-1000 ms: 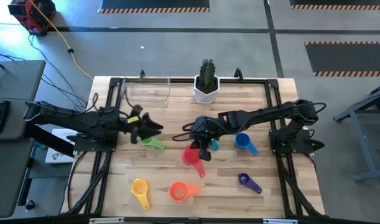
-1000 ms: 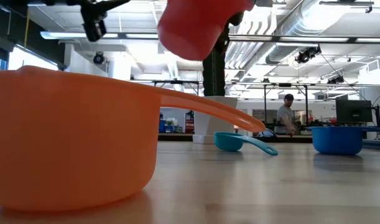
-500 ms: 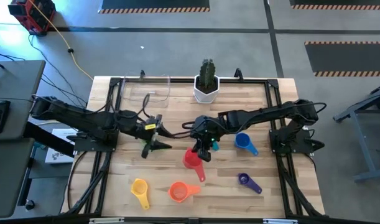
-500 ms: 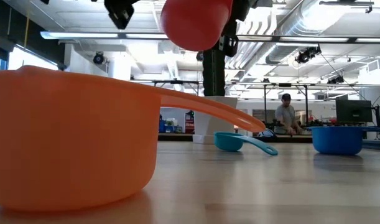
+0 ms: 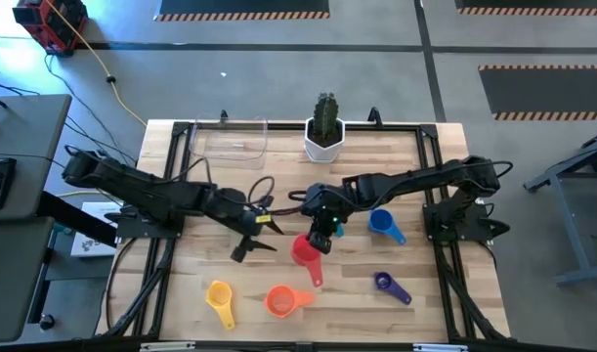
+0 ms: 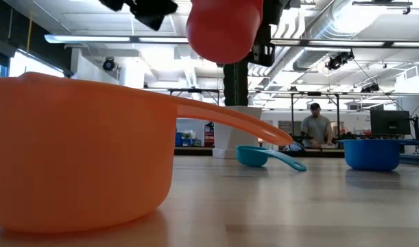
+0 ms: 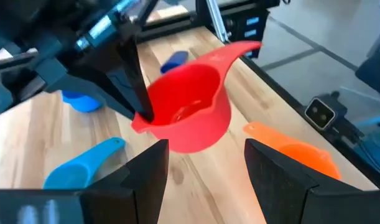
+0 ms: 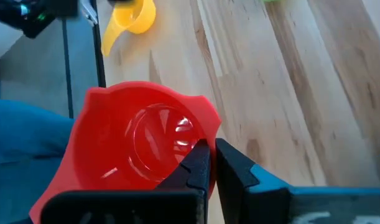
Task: Nest measuring cups in basket
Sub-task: Stack the pink measuring cup on the orange measuring cup
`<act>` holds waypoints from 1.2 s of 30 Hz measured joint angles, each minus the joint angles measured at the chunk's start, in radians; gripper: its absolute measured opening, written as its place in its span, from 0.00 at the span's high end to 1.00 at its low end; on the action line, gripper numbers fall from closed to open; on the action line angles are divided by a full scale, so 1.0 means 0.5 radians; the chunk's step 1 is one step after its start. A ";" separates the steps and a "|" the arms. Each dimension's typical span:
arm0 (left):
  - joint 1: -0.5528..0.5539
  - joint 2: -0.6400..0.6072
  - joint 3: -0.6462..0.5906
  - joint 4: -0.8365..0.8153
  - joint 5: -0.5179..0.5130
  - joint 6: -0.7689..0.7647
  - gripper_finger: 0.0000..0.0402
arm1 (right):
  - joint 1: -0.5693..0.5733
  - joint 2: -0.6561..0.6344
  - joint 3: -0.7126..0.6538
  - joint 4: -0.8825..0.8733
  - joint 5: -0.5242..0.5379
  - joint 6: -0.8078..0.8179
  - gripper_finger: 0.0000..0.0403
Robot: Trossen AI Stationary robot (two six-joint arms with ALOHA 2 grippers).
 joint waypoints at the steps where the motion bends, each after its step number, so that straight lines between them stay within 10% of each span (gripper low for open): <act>1: -0.001 0.020 0.001 0.001 0.015 0.002 0.50 | 0.009 0.005 0.000 -0.001 0.000 0.031 0.98; 36: -0.199 0.427 0.004 0.063 -0.072 0.824 0.50 | 0.066 0.314 -0.002 0.163 -0.125 0.603 0.98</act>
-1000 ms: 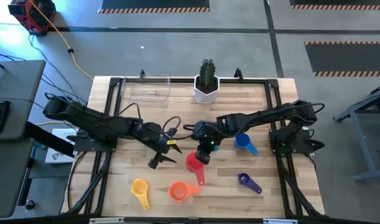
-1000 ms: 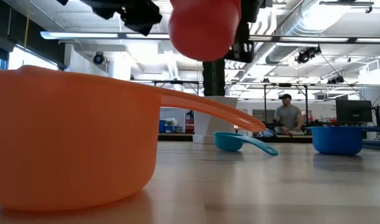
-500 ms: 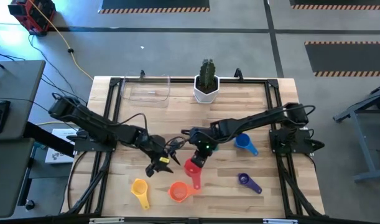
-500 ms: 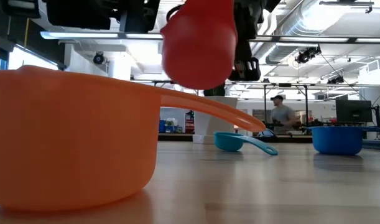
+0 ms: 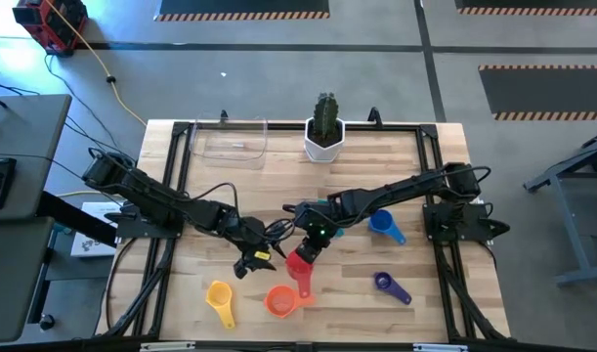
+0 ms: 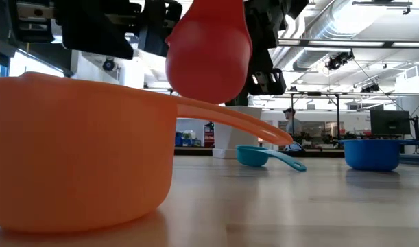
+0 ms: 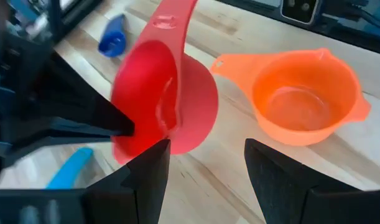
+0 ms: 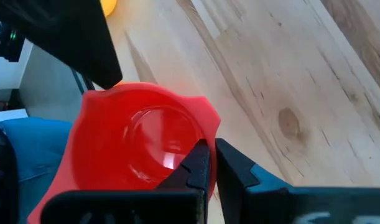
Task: Nest measuring cups in basket
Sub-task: Stack the pink measuring cup on the orange measuring cup
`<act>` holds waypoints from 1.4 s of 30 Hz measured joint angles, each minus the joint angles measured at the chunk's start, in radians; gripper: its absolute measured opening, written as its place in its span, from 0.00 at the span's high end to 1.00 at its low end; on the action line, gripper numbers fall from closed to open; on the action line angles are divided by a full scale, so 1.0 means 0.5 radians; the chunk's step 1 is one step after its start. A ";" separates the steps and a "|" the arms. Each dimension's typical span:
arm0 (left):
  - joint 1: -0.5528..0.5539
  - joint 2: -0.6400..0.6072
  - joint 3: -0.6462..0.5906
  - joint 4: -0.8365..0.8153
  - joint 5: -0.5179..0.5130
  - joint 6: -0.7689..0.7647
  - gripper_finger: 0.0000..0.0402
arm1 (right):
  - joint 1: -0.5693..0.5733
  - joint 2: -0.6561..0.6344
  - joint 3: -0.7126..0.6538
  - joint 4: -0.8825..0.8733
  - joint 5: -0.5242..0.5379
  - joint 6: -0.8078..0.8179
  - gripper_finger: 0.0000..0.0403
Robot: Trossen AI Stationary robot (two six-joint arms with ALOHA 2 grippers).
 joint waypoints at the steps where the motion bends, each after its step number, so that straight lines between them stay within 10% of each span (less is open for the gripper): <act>1: 0.000 0.000 0.000 0.026 -0.022 0.016 0.50 | 0.001 0.000 0.000 0.001 0.001 0.003 0.98; 42: 0.017 -0.002 0.002 0.024 -0.038 0.218 0.55 | -0.050 0.000 0.002 0.180 -0.018 -0.015 0.98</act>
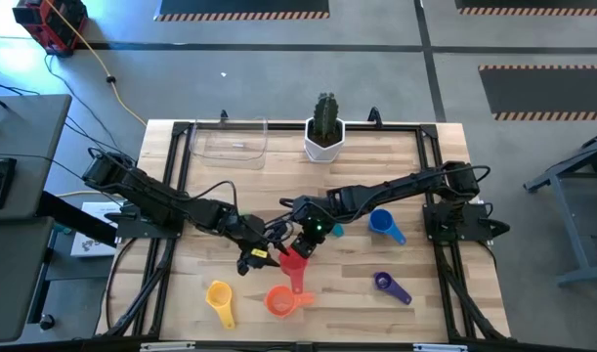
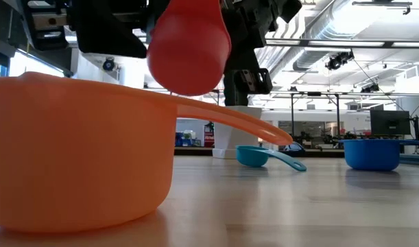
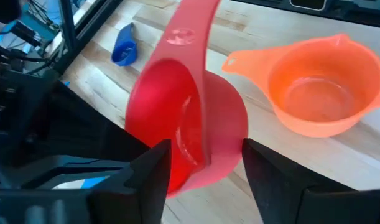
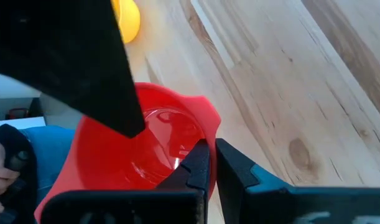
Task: Nest measuring cups in basket
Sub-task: Stack the pink measuring cup on the orange measuring cup
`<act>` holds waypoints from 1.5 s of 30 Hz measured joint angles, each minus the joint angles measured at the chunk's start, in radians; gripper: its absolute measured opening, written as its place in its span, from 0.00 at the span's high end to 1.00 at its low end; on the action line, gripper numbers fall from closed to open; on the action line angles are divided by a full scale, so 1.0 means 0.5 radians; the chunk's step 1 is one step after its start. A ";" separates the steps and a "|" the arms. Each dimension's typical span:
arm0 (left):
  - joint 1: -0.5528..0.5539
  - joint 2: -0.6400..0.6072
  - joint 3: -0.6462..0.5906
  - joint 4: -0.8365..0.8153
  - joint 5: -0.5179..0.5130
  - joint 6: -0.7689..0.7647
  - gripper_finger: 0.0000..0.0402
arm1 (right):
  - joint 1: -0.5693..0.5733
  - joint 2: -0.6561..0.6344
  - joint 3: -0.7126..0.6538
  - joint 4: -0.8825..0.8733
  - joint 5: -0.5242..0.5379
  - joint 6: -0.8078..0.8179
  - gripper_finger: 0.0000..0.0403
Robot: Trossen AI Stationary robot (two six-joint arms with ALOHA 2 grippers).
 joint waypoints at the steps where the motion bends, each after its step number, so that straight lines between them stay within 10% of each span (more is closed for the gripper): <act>1: 0.000 0.000 0.000 -0.004 0.000 0.000 0.57 | 0.000 0.000 0.000 0.002 -0.002 0.000 0.98; 19: -0.020 0.001 0.000 0.026 0.008 0.011 0.95 | -0.025 -0.001 0.004 0.032 -0.005 0.060 0.98; 45: -0.110 -0.001 -0.003 -0.021 -0.218 -0.052 0.97 | -0.062 -0.005 0.004 0.014 0.092 0.101 0.67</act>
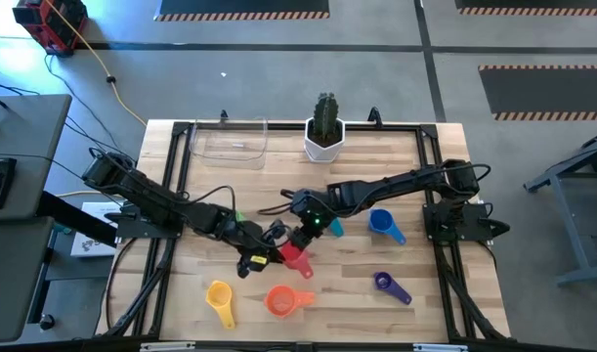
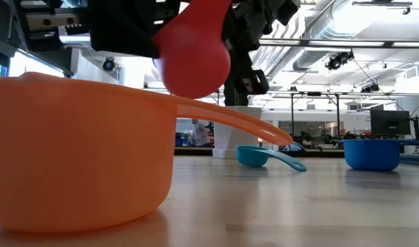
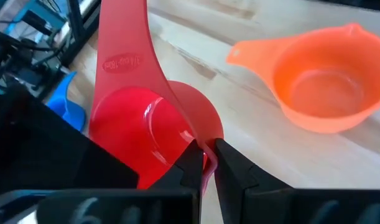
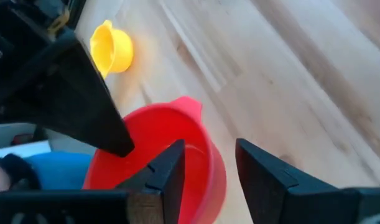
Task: Nest measuring cups in basket
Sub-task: Stack the pink measuring cup on the orange measuring cup
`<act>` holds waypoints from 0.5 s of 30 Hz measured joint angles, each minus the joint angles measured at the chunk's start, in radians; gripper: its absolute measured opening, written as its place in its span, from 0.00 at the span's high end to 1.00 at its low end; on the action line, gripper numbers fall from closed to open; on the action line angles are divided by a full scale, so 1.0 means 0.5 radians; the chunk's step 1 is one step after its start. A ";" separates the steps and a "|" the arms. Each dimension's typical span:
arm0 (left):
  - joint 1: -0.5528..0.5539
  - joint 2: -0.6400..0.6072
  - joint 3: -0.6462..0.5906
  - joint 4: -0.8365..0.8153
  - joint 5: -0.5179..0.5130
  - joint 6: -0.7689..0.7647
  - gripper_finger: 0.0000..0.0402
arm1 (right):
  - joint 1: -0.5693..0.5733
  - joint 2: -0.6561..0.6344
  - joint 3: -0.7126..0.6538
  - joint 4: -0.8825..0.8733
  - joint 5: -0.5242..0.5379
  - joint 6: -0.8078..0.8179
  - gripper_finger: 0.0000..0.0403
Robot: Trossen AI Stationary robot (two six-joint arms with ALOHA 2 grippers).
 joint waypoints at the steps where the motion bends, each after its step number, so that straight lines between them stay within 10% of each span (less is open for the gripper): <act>1: -0.007 0.000 0.000 -0.019 -0.014 0.005 0.97 | 0.000 0.000 0.000 0.002 0.014 0.000 0.67; 15: -0.160 0.000 0.000 -0.211 -0.243 -0.282 0.97 | -0.018 -0.022 -0.003 0.198 0.122 0.130 0.67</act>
